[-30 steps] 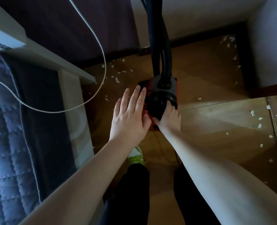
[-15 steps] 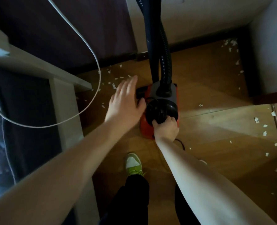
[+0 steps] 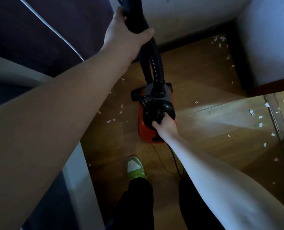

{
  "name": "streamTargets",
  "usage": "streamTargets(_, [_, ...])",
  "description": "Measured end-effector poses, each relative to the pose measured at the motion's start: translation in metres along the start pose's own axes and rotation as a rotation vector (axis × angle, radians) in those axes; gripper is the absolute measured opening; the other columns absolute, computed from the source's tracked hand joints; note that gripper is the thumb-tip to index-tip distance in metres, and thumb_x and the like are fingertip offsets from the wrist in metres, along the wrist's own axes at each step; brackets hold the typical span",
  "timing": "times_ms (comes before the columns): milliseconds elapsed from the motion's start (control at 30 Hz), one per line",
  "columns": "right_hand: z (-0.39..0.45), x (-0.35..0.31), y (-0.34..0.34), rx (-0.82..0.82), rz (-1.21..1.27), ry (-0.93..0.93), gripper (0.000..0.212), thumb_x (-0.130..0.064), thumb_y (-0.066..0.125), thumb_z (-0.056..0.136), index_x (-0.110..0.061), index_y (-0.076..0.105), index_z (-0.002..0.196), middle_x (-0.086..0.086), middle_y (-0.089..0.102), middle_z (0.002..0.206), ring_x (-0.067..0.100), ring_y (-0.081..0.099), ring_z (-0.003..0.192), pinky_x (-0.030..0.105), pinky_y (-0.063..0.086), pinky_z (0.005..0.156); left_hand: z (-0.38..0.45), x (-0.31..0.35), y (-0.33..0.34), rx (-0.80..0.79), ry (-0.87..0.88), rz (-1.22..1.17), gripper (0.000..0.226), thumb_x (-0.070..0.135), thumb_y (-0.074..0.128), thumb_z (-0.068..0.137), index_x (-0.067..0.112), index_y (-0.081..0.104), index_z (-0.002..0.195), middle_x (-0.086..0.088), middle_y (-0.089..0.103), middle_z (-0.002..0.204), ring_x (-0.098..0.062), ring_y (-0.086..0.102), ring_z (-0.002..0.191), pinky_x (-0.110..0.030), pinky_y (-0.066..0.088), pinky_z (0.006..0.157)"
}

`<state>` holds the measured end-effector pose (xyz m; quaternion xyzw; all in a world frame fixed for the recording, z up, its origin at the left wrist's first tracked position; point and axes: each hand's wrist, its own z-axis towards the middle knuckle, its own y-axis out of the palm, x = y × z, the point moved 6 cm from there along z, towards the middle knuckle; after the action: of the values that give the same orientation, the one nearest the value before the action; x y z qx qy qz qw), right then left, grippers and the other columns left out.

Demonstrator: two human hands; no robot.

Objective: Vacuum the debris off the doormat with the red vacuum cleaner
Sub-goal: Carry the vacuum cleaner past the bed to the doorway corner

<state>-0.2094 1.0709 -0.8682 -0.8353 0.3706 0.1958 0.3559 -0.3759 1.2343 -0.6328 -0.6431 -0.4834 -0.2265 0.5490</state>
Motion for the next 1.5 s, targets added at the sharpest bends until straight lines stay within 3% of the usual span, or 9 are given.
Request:
streamTargets(100, [-0.007,0.003,-0.008,-0.051,0.058,-0.043,0.032,-0.027,0.062,0.092,-0.016,0.059,0.123,-0.001,0.071,0.099,0.019,0.068,0.088,0.038,0.058,0.073,0.005,0.010,-0.005,0.055,0.019,0.064,0.044,0.026,0.064,0.095,0.020,0.047,0.136,0.018,0.055,0.107,0.010,0.052,0.079,0.002,0.042,0.059])
streamTargets(200, [-0.018,0.010,-0.015,-0.091,0.099,-0.049,0.002,-0.026,0.063,0.091,-0.025,0.064,0.092,-0.009,0.067,0.080,0.012,0.065,0.077,0.034,0.054,0.070,0.000,0.019,-0.004,0.056,0.104,0.167,0.042,0.028,0.062,0.096,0.019,0.049,0.134,0.010,0.059,0.119,0.003,0.055,0.097,0.003,0.041,0.063])
streamTargets(300, [-0.032,0.013,-0.026,-0.077,0.066,-0.038,0.019,-0.033,0.064,0.089,-0.028,0.058,0.072,-0.005,0.065,0.067,0.014,0.064,0.064,0.038,0.053,0.064,-0.017,0.026,0.003,0.016,0.146,0.189,0.040,0.028,0.061,0.096,0.019,0.049,0.133,0.011,0.059,0.116,-0.002,0.057,0.104,-0.001,0.043,0.070])
streamTargets(800, [-0.160,-0.042,-0.183,0.005,-0.075,-0.095,0.031,-0.038,0.063,0.089,-0.020,0.066,0.063,-0.006,0.070,0.060,0.008,0.067,0.061,0.040,0.058,0.070,-0.139,0.167,-0.016,-0.129,0.254,0.298,0.035,0.032,0.065,0.093,0.020,0.056,0.125,0.018,0.059,0.095,0.000,0.056,0.088,0.004,0.037,0.066])
streamTargets(1133, [-0.297,-0.112,-0.326,0.038,-0.198,-0.277,0.032,-0.034,0.065,0.090,-0.029,0.056,0.059,-0.012,0.062,0.051,-0.007,0.060,0.055,0.015,0.041,0.054,-0.221,0.308,-0.067,-0.102,0.246,0.229,0.041,0.037,0.069,0.089,0.016,0.061,0.123,-0.001,0.070,0.112,-0.016,0.066,0.106,-0.038,0.054,0.095])
streamTargets(1267, [-0.357,-0.138,-0.365,0.042,-0.294,-0.328,0.028,-0.037,0.065,0.090,-0.031,0.056,0.064,-0.012,0.064,0.055,-0.004,0.061,0.054,0.028,0.054,0.059,-0.284,0.348,-0.083,-0.127,0.228,0.201,0.036,0.033,0.069,0.090,0.014,0.059,0.119,-0.003,0.067,0.110,-0.015,0.065,0.101,-0.042,0.053,0.095])
streamTargets(1367, [-0.398,-0.157,-0.385,0.032,-0.344,-0.373,0.025,-0.039,0.065,0.090,-0.030,0.058,0.067,-0.011,0.067,0.059,-0.001,0.063,0.057,0.030,0.056,0.063,-0.331,0.363,-0.097,-0.117,0.207,0.204,0.040,0.036,0.067,0.091,0.013,0.059,0.122,-0.001,0.066,0.114,-0.008,0.064,0.102,-0.022,0.052,0.094])
streamTargets(1433, [-0.417,-0.167,-0.395,0.025,-0.365,-0.404,0.023,-0.039,0.066,0.089,-0.029,0.059,0.069,-0.011,0.067,0.059,-0.002,0.063,0.057,0.029,0.057,0.064,-0.358,0.369,-0.110,-0.097,0.203,0.256,0.035,0.031,0.066,0.093,0.011,0.060,0.122,0.009,0.065,0.108,0.013,0.059,0.092,0.003,0.041,0.079])
streamTargets(1500, [-0.432,-0.175,-0.398,-0.020,-0.409,-0.420,0.022,-0.041,0.066,0.088,-0.027,0.060,0.071,-0.011,0.067,0.058,-0.001,0.064,0.056,0.028,0.057,0.063,-0.385,0.368,-0.126,-0.057,0.214,0.322,0.025,0.030,0.063,0.095,0.016,0.062,0.116,0.025,0.055,0.098,0.029,0.051,0.083,0.007,0.037,0.075])
